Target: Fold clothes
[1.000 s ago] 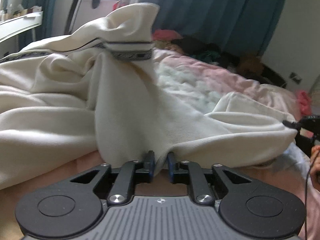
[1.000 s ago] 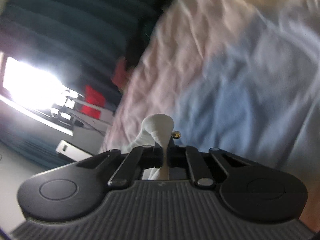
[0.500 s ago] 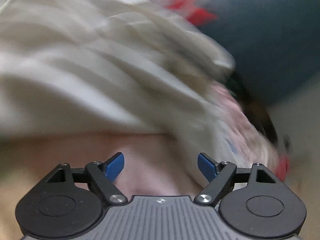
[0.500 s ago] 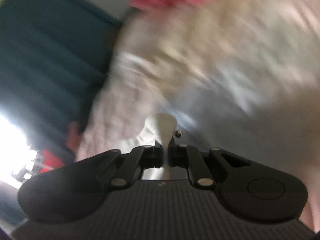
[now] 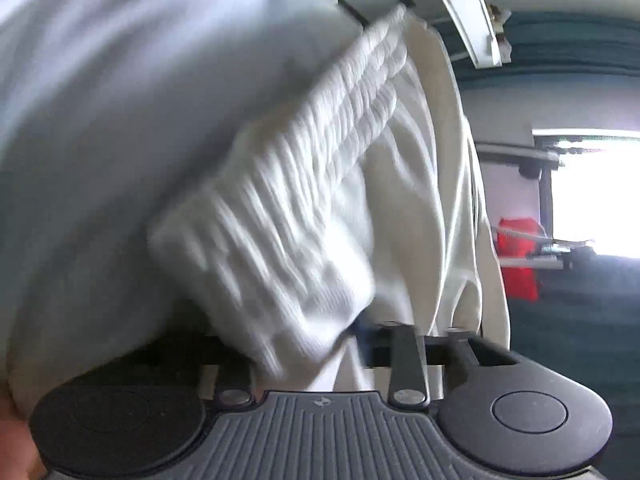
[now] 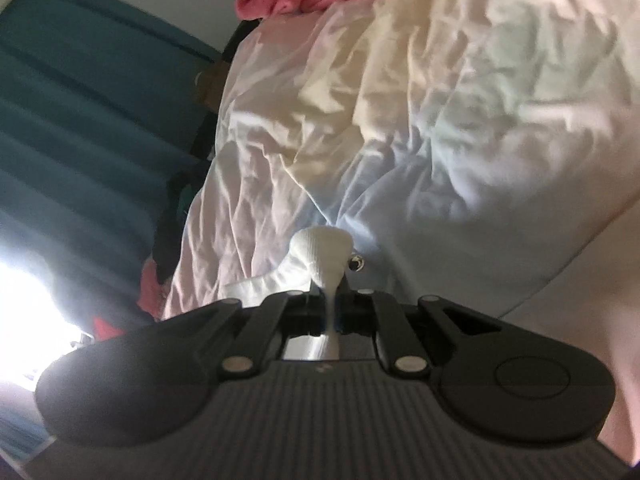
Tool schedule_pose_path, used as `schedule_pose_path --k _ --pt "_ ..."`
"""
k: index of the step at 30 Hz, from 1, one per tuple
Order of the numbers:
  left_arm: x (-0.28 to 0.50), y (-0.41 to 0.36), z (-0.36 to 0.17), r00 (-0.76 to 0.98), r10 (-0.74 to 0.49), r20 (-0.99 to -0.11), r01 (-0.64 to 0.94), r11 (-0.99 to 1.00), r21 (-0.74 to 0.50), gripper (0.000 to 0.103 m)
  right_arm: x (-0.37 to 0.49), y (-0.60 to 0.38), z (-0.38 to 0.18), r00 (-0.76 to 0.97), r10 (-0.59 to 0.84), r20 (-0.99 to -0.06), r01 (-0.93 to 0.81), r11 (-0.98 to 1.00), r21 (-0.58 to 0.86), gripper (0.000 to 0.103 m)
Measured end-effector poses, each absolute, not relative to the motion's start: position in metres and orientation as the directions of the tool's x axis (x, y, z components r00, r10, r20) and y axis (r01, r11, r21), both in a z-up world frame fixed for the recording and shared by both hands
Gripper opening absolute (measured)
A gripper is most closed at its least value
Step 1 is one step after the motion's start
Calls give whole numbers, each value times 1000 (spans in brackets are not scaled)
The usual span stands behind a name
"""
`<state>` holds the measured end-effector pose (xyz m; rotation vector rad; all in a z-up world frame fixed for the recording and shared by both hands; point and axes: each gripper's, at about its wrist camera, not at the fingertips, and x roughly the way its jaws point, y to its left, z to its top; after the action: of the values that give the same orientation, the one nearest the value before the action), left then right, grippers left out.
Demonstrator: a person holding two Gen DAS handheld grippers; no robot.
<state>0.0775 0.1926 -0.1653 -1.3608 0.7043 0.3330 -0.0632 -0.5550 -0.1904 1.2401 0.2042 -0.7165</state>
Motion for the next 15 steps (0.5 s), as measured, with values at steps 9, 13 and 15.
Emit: schedule_pose_path --k 9,13,15 --pt "61 271 -59 789 -188 -585 -505 345 -792 7 -75 -565 -192 784 -395 -479 553 92 828 7" --pt "39 308 -48 798 -278 -534 -466 277 -840 7 -96 -558 -182 802 -455 -387 474 92 876 7" --pt "25 314 -58 776 -282 -564 -483 311 -819 7 -109 -549 -168 789 -509 -344 466 132 875 7"
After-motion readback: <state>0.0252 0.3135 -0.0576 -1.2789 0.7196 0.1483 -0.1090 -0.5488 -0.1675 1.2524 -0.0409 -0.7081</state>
